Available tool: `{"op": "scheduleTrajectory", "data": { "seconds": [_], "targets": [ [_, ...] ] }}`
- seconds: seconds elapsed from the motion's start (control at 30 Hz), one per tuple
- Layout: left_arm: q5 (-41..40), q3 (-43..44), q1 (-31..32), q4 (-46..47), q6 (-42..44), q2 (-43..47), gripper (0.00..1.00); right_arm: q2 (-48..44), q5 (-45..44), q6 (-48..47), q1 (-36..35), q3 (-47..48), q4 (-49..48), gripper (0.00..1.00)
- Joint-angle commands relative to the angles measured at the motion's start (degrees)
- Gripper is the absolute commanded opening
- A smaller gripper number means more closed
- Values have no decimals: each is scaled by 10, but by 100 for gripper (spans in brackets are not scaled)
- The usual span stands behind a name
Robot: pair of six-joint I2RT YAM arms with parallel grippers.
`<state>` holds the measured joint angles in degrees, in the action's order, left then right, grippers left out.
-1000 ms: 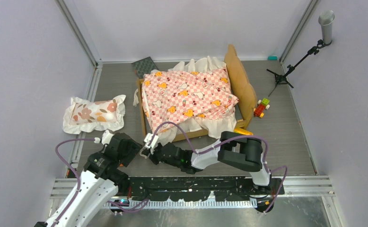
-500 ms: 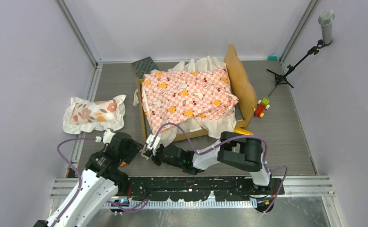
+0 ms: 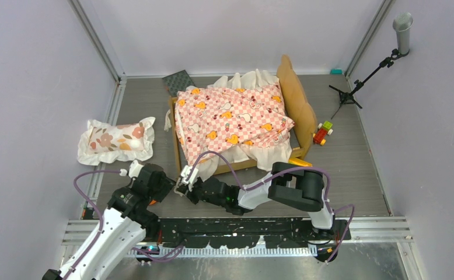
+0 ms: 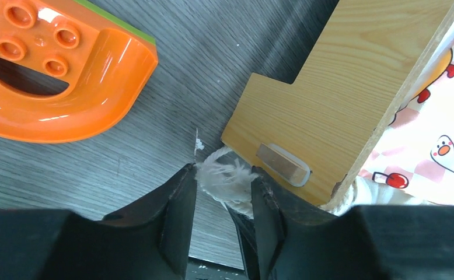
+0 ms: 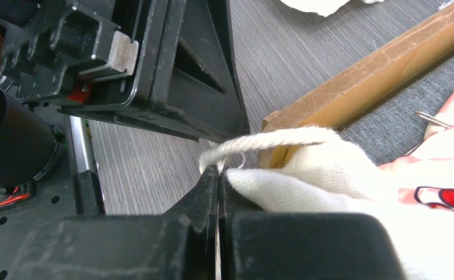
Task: Set up the pet bed
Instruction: Tie the ropes to the bed frame.
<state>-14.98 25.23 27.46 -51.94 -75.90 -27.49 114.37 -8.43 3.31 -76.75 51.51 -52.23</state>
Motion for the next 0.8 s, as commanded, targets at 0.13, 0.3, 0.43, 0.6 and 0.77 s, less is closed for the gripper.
{"op": "scheduleTrajectory", "data": {
  "seconds": [0.13, 0.3, 0.43, 0.6, 0.77],
  "targets": [
    [-9, -5, 0, 32, 7, -5, 18, -29, 7, -2, 1, -2, -32, 1],
    [-19, -7, 0, 32, 9, -5, 0, -41, 6, 0, 1, -1, -2, 9],
    [-28, -5, 0, 34, 13, -9, 0, -71, 8, 1, 1, -7, 57, 32],
    [-29, -2, 0, 39, 18, -19, 0, -116, -3, 4, 1, -14, 162, 46],
    [-34, 2, 0, 37, 23, -19, 0, -130, -6, 4, 4, 2, 295, 46]
  ]
}}
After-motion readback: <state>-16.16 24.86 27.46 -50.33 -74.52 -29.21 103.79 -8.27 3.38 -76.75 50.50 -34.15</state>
